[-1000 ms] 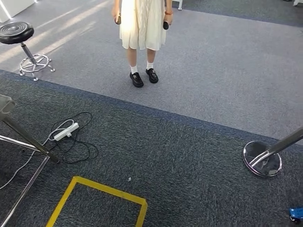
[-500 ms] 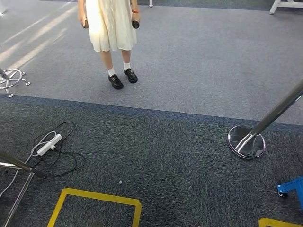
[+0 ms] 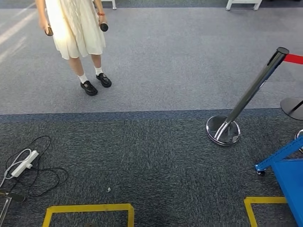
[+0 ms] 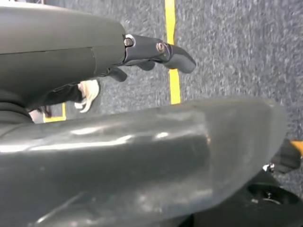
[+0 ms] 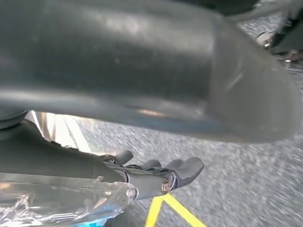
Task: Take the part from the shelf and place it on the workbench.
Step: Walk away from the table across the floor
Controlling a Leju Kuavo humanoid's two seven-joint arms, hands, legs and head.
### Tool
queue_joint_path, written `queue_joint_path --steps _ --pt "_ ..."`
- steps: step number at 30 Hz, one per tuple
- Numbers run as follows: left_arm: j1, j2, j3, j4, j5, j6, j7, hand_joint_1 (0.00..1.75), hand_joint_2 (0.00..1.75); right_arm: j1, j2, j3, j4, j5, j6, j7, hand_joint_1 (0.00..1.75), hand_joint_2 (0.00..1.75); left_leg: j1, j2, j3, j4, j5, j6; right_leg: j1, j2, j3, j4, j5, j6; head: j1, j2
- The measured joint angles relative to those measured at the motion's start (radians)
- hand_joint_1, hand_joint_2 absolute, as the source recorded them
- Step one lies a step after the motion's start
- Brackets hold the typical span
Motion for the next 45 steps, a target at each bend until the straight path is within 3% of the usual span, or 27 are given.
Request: queue_joint_path --steps 2,4,5,6,9,11,13,15,17,19,20,21,23,25,27,28,29,31,33,34,35,36,37,39,41,44,45 --pt "0.002 -0.001 0.008 0.000 -0.001 0.002 0.000 0.00 0.00 -0.003 0.000 0.000 0.000 0.000 0.000 0.001 0.00 0.00 -0.004 0.026 0.001 -0.001 0.000 0.011 0.003 -0.059 -0.050 0.108 -0.058 0.004 0.007 0.000" --pt "0.004 -0.002 0.024 0.000 0.026 0.004 -0.007 0.00 0.00 -0.006 0.000 0.000 0.000 0.000 0.001 -0.001 0.00 0.00 -0.010 0.055 0.002 -0.001 -0.002 0.015 0.003 -0.080 -0.113 0.240 -0.114 0.006 0.009 0.000" --pt "0.005 -0.002 0.037 0.000 0.045 0.004 -0.012 0.00 0.00 -0.006 0.000 0.000 0.000 0.000 0.002 -0.003 0.00 0.00 -0.012 0.067 0.003 -0.001 -0.003 0.015 0.003 -0.082 -0.124 0.268 -0.119 0.005 0.009 0.000" --pt "0.005 -0.003 0.052 0.000 0.063 0.004 -0.018 0.00 0.00 -0.004 0.000 -0.001 0.000 0.000 0.003 -0.005 0.00 0.00 -0.013 0.078 0.005 -0.001 -0.005 0.015 0.003 -0.084 -0.115 0.256 -0.105 0.004 0.009 0.000" --pt "0.005 -0.006 0.083 0.000 0.083 0.004 -0.034 0.00 0.00 -0.003 0.001 -0.001 0.000 0.000 0.003 -0.008 0.00 0.00 -0.016 0.105 0.015 0.000 -0.013 0.007 0.006 -0.120 -0.001 0.061 -0.024 -0.004 0.009 0.000" --pt "0.004 -0.007 0.094 0.000 0.077 0.005 -0.037 0.00 0.00 -0.006 0.002 -0.002 0.000 0.000 0.003 -0.008 0.00 0.00 -0.020 0.117 0.020 0.000 -0.017 -0.002 0.011 -0.135 0.037 -0.009 -0.010 -0.013 0.008 0.000" --pt "0.002 -0.008 0.101 0.000 0.069 0.006 -0.036 0.00 0.00 -0.006 0.002 -0.002 0.000 0.000 0.003 -0.008 0.00 0.00 -0.020 0.128 0.023 -0.003 -0.017 -0.013 0.016 -0.118 0.036 -0.014 -0.008 -0.026 0.008 0.000" --pt "0.000 -0.008 0.104 0.000 0.065 0.006 -0.035 0.00 0.00 -0.005 0.002 -0.002 0.000 0.000 0.004 -0.008 0.00 0.00 -0.016 0.113 0.020 0.010 -0.031 -0.024 0.013 -0.102 0.037 -0.021 -0.003 -0.038 0.006 0.000" --pt "0.000 -0.008 0.105 0.000 0.062 0.006 -0.035 0.00 0.00 -0.006 0.003 -0.002 0.000 0.000 0.004 -0.009 0.00 0.00 -0.014 0.075 -0.019 0.096 -0.084 -0.032 0.008 -0.085 0.038 -0.026 0.002 -0.046 0.001 0.000" --pt "0.002 -0.007 0.105 0.000 0.062 0.007 -0.035 0.00 0.00 -0.007 0.003 -0.002 0.000 0.000 0.004 -0.009 0.00 0.00 -0.014 0.058 -0.087 0.230 -0.142 -0.035 0.008 -0.065 0.035 -0.026 0.003 -0.049 0.000 0.000" --pt "0.003 -0.007 0.106 0.000 0.062 0.008 -0.034 0.00 0.00 -0.006 0.003 -0.002 0.000 0.000 0.004 -0.009 0.00 0.00 -0.014 0.056 -0.111 0.270 -0.148 -0.036 0.007 -0.054 0.034 -0.026 0.004 -0.049 -0.001 0.000" --pt "0.004 -0.006 0.106 0.000 0.062 0.008 -0.034 0.00 0.00 -0.005 0.003 -0.002 0.000 0.000 0.004 -0.009 0.00 0.00 -0.014 0.055 -0.117 0.274 -0.133 -0.036 0.007 -0.042 0.034 -0.026 0.004 -0.049 0.000 0.000" --pt "0.005 -0.006 0.106 0.000 0.058 0.009 -0.033 0.00 0.00 -0.004 0.003 -0.003 0.000 0.000 0.004 -0.009 0.00 0.00 -0.010 0.042 -0.075 0.175 -0.062 -0.036 0.003 -0.017 0.034 -0.025 0.007 -0.044 -0.001 0.000" --pt "0.004 -0.006 0.106 0.000 0.051 0.009 -0.030 0.00 0.00 -0.006 0.004 -0.003 0.000 0.000 0.004 -0.008 0.00 0.00 -0.004 0.002 -0.016 0.048 -0.010 -0.036 0.004 0.007 0.029 -0.021 0.009 -0.034 -0.002 0.000" --pt "0.001 -0.006 0.106 0.000 0.046 0.008 -0.028 0.00 0.00 -0.006 0.004 -0.003 0.000 0.000 0.004 -0.007 0.00 0.00 -0.003 -0.019 0.005 -0.002 -0.003 -0.028 0.003 0.025 0.022 -0.022 0.012 -0.021 -0.005 0.000" --pt "0.000 -0.005 0.105 0.000 0.043 0.007 -0.027 0.00 0.00 -0.004 0.004 -0.003 0.000 0.000 0.004 -0.005 0.00 0.00 -0.004 -0.012 0.005 -0.002 -0.002 -0.020 0.001 0.033 0.019 -0.026 0.014 -0.015 -0.005 0.000" --pt "-0.001 -0.005 0.105 0.000 0.041 0.006 -0.026 0.00 0.00 0.000 0.004 -0.003 0.000 -0.001 0.004 -0.002 0.00 0.00 -0.004 -0.003 0.005 -0.004 0.000 -0.012 -0.001 0.030 0.016 -0.026 0.015 -0.009 -0.006 0.000" --pt "0.000 -0.005 0.105 0.000 0.036 0.003 -0.025 0.00 0.00 0.002 0.005 -0.003 0.000 -0.001 0.004 0.002 0.00 0.00 -0.005 0.017 0.007 -0.007 0.003 0.002 0.001 -0.015 -0.006 0.017 -0.013 -0.002 0.000 0.000" --pt "0.003 -0.005 0.105 0.000 0.038 0.003 -0.025 0.00 0.00 -0.003 0.005 -0.003 0.000 -0.001 0.004 0.004 0.00 0.00 -0.009 0.042 0.008 -0.007 0.003 0.011 0.003 -0.067 -0.062 0.139 -0.081 0.001 0.005 0.000" --pt "0.004 -0.004 0.105 0.000 0.041 0.004 -0.025 0.00 0.00 -0.005 0.005 -0.003 0.000 -0.002 0.003 0.004 0.00 0.00 -0.011 0.056 0.008 -0.007 0.002 0.013 0.003 -0.076 -0.093 0.206 -0.111 0.002 0.005 0.000" --pt "0.005 -0.004 0.106 0.000 0.043 0.005 -0.025 0.00 0.00 -0.006 0.005 -0.003 0.000 -0.002 0.003 0.003 0.00 0.00 -0.012 0.069 0.008 -0.007 0.000 0.014 0.003 -0.080 -0.113 0.252 -0.125 0.003 0.005 0.000" --pt "0.006 -0.003 0.106 0.000 0.043 0.006 -0.025 0.00 0.00 -0.005 0.006 -0.003 0.000 -0.002 0.003 0.003 0.00 0.00 -0.013 0.080 0.010 -0.007 -0.001 0.014 0.003 -0.082 -0.115 0.261 -0.121 0.002 0.005 0.000" --pt "0.005 -0.003 0.106 0.000 0.041 0.008 -0.025 0.00 0.00 -0.003 0.006 -0.003 0.000 -0.002 0.003 0.003 0.00 0.00 -0.013 0.091 0.012 -0.007 -0.003 0.013 0.003 -0.086 -0.095 0.229 -0.099 0.002 0.005 0.000" --pt "0.005 -0.003 0.106 0.000 0.036 0.009 -0.024 0.00 0.00 -0.002 0.006 -0.003 0.000 -0.002 0.003 0.003 0.00 0.00 -0.015 0.109 0.020 -0.007 -0.009 0.007 0.005 -0.115 -0.018 0.093 -0.041 -0.002 0.006 0.000" --pt "0.005 -0.003 0.106 0.000 0.030 0.009 -0.021 0.00 0.00 -0.005 0.006 -0.003 0.000 -0.002 0.003 0.002 0.00 0.00 -0.020 0.123 0.026 -0.005 -0.016 -0.003 0.009 -0.140 0.034 0.000 -0.013 -0.010 0.004 0.000" --pt "0.001 -0.004 0.105 0.000 0.024 0.008 -0.016 0.00 0.00 -0.006 0.006 -0.003 0.000 -0.002 0.003 0.002 0.00 0.00 -0.019 0.139 0.032 -0.008 -0.018 -0.019 0.013 -0.120 0.037 -0.015 -0.008 -0.025 0.004 0.000" --pt "0.000 -0.005 0.105 0.000 0.022 0.008 -0.015 0.00 0.00 -0.005 0.006 -0.003 0.000 -0.002 0.003 0.003 0.00 0.00 -0.017 0.130 0.031 -0.003 -0.025 -0.025 0.012 -0.111 0.037 -0.017 -0.006 -0.031 0.003 0.000"
